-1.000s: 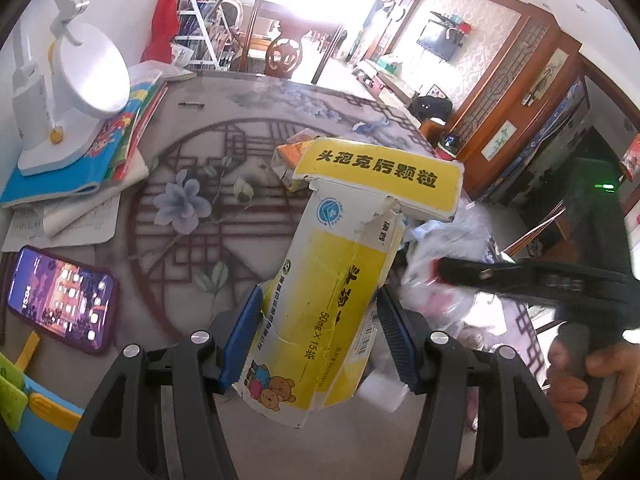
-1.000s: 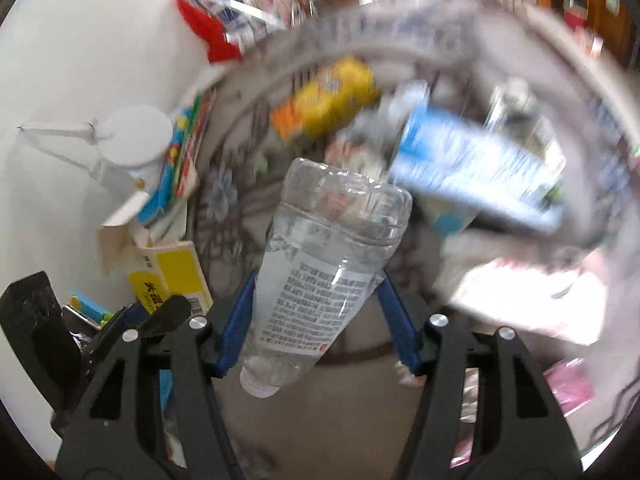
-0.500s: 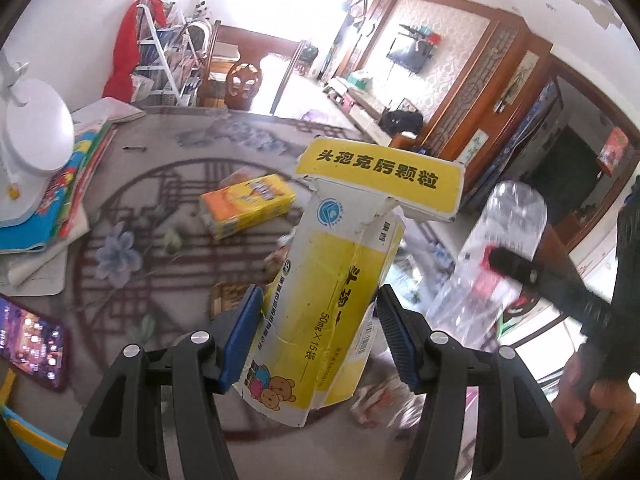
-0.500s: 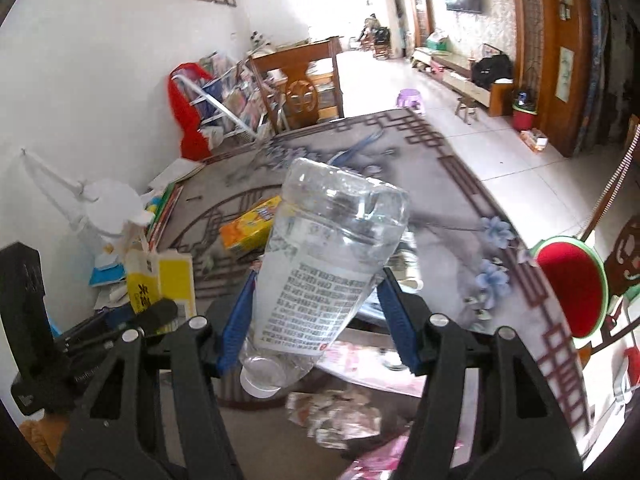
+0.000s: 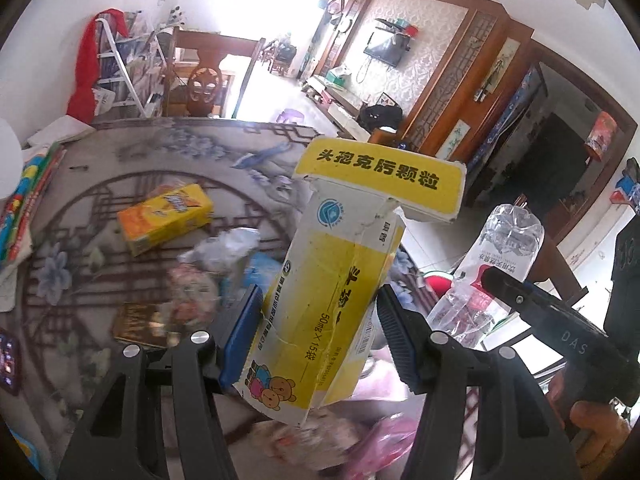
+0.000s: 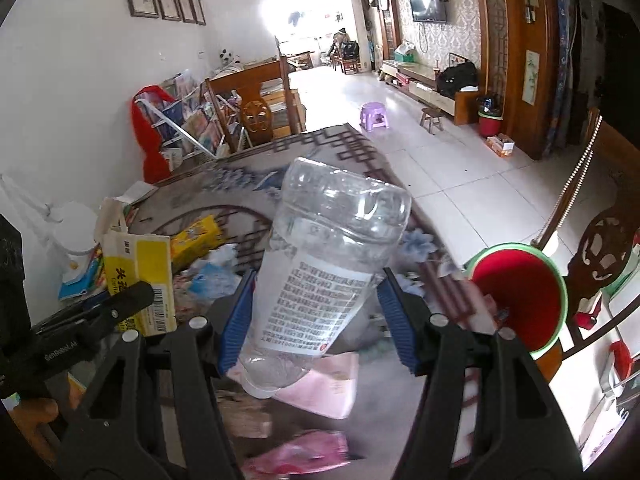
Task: Collect trash
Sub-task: 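Carry the box and bottle to the red bucket and release both, then return to the table and grasp the crumpled paper with the left gripper, then hold the crumpled paper in the left gripper while the right grasps the toothpaste box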
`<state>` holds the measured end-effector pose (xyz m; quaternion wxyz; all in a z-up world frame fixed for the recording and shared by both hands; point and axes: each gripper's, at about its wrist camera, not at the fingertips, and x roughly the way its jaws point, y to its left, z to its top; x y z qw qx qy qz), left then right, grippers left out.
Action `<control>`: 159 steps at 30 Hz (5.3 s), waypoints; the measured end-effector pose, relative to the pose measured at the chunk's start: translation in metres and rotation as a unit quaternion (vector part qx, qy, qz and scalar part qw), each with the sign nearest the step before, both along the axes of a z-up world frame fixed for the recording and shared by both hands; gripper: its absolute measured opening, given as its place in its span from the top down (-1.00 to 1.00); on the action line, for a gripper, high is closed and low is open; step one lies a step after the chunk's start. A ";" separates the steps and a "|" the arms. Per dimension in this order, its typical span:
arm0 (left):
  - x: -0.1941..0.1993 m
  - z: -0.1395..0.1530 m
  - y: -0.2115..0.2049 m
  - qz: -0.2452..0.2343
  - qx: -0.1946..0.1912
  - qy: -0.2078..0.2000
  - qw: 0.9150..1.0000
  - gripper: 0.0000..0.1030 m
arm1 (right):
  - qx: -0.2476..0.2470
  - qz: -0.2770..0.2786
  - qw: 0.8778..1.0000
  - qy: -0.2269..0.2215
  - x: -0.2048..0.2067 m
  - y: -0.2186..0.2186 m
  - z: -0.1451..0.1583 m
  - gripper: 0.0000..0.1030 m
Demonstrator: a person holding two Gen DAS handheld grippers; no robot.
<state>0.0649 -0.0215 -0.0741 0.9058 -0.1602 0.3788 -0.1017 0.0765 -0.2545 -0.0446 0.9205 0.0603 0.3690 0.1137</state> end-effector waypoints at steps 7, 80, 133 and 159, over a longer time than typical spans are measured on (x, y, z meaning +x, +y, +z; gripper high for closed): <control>0.030 -0.004 -0.069 -0.016 -0.010 0.009 1.000 -0.09 | -0.023 -0.020 1.000 0.004 0.022 -0.065 -0.007 -0.15; 0.037 -0.039 -0.079 0.060 0.056 0.044 0.996 -0.38 | -0.050 -0.064 0.995 0.055 0.050 -0.150 -0.060 -0.65; -0.015 -0.085 0.099 0.057 0.012 0.104 0.993 0.23 | -0.222 0.216 0.944 0.112 0.053 0.157 -0.109 -0.74; -0.021 -0.070 0.094 0.042 0.017 0.084 0.995 0.18 | -0.188 0.253 0.939 0.138 0.053 0.158 -0.117 -0.45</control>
